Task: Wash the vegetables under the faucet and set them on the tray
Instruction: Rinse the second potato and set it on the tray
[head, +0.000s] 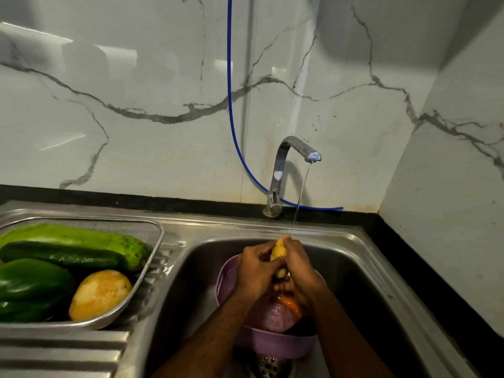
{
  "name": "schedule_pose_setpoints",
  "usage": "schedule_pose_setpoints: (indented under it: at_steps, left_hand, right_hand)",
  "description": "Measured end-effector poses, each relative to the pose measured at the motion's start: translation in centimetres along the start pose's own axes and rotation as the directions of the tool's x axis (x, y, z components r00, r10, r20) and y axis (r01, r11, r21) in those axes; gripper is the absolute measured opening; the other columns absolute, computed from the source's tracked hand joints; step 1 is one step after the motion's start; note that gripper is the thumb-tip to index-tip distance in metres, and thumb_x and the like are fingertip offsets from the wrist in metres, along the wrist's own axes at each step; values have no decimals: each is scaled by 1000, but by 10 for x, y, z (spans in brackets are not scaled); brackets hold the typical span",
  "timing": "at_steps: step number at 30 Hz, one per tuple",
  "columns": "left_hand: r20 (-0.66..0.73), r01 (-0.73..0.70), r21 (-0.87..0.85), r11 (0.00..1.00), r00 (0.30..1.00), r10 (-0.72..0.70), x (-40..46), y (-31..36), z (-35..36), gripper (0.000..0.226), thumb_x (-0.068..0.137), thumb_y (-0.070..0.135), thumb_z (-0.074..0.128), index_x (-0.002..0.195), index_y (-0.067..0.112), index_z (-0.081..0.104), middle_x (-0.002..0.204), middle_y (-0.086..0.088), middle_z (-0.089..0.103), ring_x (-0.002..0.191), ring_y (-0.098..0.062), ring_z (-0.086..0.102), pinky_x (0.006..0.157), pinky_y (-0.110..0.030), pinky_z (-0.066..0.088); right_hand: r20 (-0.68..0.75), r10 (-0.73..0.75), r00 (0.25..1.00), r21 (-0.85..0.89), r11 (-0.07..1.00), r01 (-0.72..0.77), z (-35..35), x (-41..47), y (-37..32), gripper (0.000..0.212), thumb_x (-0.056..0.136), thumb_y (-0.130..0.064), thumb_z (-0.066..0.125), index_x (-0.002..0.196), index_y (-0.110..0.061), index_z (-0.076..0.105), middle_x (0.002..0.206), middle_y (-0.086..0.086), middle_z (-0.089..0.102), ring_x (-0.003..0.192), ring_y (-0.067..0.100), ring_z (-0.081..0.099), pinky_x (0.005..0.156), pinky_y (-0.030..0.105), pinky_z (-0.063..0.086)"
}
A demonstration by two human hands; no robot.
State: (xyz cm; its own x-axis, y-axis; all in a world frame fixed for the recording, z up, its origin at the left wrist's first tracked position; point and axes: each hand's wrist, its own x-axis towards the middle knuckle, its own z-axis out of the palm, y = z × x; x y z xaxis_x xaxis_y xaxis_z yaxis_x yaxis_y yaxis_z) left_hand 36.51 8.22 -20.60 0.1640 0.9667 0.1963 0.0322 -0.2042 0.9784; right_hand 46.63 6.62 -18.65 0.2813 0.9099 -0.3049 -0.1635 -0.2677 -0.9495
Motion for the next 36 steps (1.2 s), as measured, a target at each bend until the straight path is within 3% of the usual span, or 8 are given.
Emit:
schedule_pose_setpoints:
  at_steps: [7, 11, 17, 19, 23, 29, 32, 36]
  left_hand:
    - [34, 19, -25, 999, 999, -18, 2, -3, 1, 32, 86, 12, 74, 117, 19, 72, 107, 3, 77, 101, -10, 72, 96, -41, 57]
    - [16, 85, -173, 981, 996, -84, 2, -1, -1, 22, 93, 4, 65, 111, 11, 74, 104, -9, 77, 102, -25, 72, 96, -47, 56]
    - [3, 141, -215, 966, 990, -144, 2, -4, 1, 31, 89, 8, 71, 120, 4, 70, 105, -11, 77, 100, -26, 73, 96, -50, 56]
    - [11, 143, -213, 966, 989, -144, 2, -4, 0, 31, 90, 8, 70, 121, 5, 69, 106, -9, 77, 99, -24, 74, 94, -48, 57]
    - [6, 178, -271, 946, 983, -183, 0, -2, 3, 29, 92, 6, 66, 121, 5, 69, 105, -9, 77, 96, -24, 74, 90, -46, 59]
    - [-24, 180, -286, 941, 980, -195, 4, -1, 5, 22, 92, 9, 67, 114, 6, 74, 99, -9, 78, 93, -25, 74, 92, -45, 58]
    - [-25, 160, -275, 948, 985, -173, 2, 4, 7, 18, 93, 13, 67, 108, 8, 76, 96, -7, 78, 95, -27, 74, 91, -44, 59]
    - [-40, 138, -296, 945, 987, -157, 4, 4, 4, 18, 96, 17, 64, 93, 7, 79, 87, -19, 76, 79, -30, 72, 79, -41, 57]
  right_hand:
    - [18, 36, 999, 14, 999, -36, -9, 3, -3, 36, 105, -53, 46, 121, -24, 62, 111, 15, 72, 100, 29, 72, 84, 45, 61]
    - [80, 25, 997, 37, 999, -28, -16, 3, -5, 29, 106, -36, 54, 123, -16, 66, 101, 15, 73, 86, 25, 72, 60, 32, 60]
    - [30, -38, 999, 114, 993, 34, -19, 7, -7, 24, 106, -32, 56, 121, -14, 59, 106, 20, 72, 69, 22, 70, 48, 29, 56]
    - [-20, -38, 999, 158, 987, 41, -23, 9, -6, 24, 105, -33, 57, 119, -13, 56, 104, 23, 71, 65, 24, 70, 49, 31, 57]
    - [-62, -43, 997, 173, 984, 53, -30, 13, -7, 20, 103, -32, 60, 121, -23, 56, 109, 21, 69, 87, 35, 73, 61, 38, 62]
    - [-86, -107, 991, -45, 994, 104, -45, 23, -2, 22, 97, -37, 68, 111, -20, 66, 116, 19, 70, 97, 33, 72, 65, 38, 60]
    - [7, -200, 980, -109, 974, 200, -54, 21, -5, 14, 101, -28, 62, 111, -33, 70, 123, 16, 67, 102, 37, 70, 57, 34, 58]
    - [259, -223, 940, -234, 930, 285, -59, 15, -5, 45, 84, -21, 82, 121, -41, 67, 123, 10, 69, 106, 35, 71, 69, 41, 61]
